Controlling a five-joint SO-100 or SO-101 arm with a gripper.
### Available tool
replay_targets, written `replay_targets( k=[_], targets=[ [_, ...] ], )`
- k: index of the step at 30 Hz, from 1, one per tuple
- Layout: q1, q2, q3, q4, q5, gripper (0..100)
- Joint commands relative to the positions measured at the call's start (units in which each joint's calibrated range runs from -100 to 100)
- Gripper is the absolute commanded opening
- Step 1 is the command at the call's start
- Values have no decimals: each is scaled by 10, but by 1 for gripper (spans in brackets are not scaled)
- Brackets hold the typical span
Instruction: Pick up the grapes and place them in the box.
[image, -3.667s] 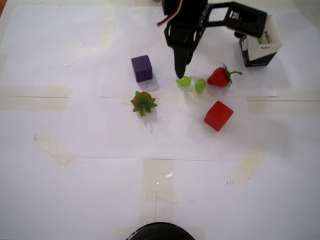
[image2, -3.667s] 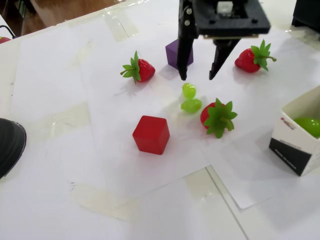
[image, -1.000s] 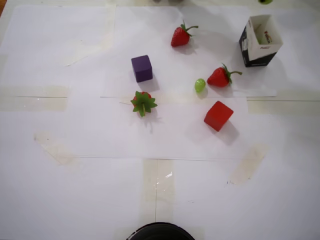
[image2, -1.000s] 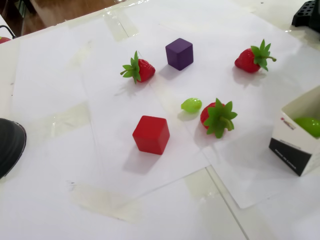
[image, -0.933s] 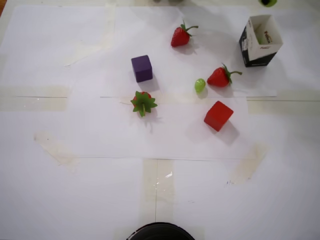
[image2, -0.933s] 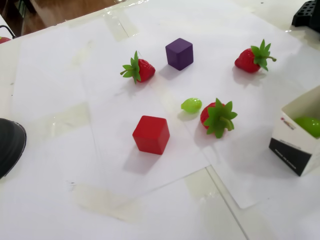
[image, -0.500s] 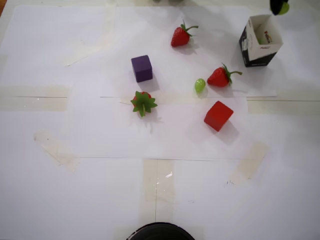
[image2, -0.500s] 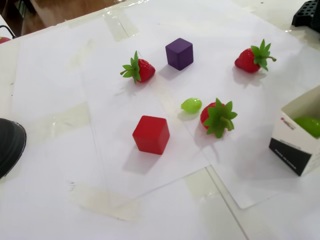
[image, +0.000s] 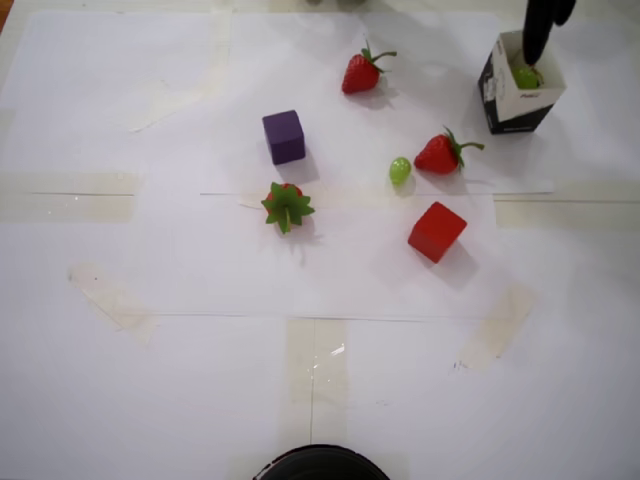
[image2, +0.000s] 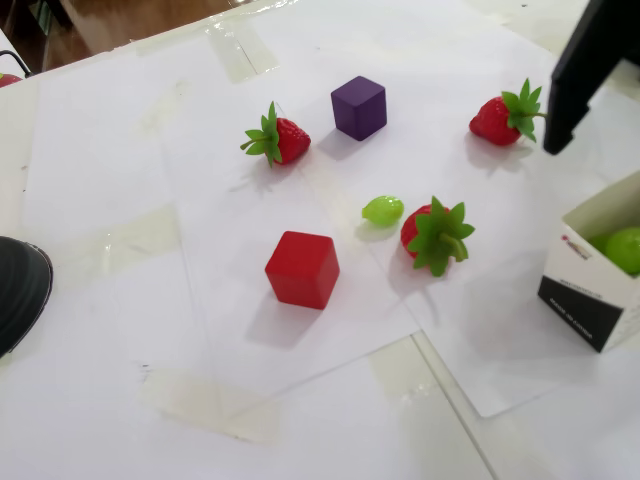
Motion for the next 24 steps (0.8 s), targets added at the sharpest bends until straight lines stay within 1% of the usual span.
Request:
replay_targets(
  k=[1, 5, 9, 11, 12, 13, 17, 24],
  targets=[
    [36, -62, -5, 8, 14, 29],
    [93, -102, 4, 32, 18, 29],
    [157, -114, 21, 24, 21, 26],
    [182, -115, 41, 10, 7, 26],
    [188, -114, 53, 8, -12, 26],
    [194, -112, 68, -6, -25, 26],
    [218, -81, 145, -129, -59, 26],
    [245, -36, 179, -205, -66, 26]
  ],
)
